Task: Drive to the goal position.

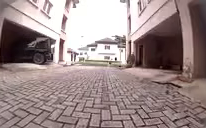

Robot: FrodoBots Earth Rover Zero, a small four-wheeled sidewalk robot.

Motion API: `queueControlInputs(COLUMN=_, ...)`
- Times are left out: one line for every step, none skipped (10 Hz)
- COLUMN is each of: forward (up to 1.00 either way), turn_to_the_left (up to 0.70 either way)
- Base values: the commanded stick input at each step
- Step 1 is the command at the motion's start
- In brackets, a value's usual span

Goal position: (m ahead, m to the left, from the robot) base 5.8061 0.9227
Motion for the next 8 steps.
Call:
queueControlInputs(forward=0.5, turn_to_the_left=0.0)
queueControlInputs(forward=0.5, turn_to_the_left=0.0)
queueControlInputs(forward=0.5, turn_to_the_left=0.0)
queueControlInputs(forward=0.5, turn_to_the_left=0.0)
queueControlInputs(forward=0.5, turn_to_the_left=0.0)
queueControlInputs(forward=0.5, turn_to_the_left=0.0)
queueControlInputs(forward=0.5, turn_to_the_left=0.0)
queueControlInputs(forward=0.5, turn_to_the_left=0.0)
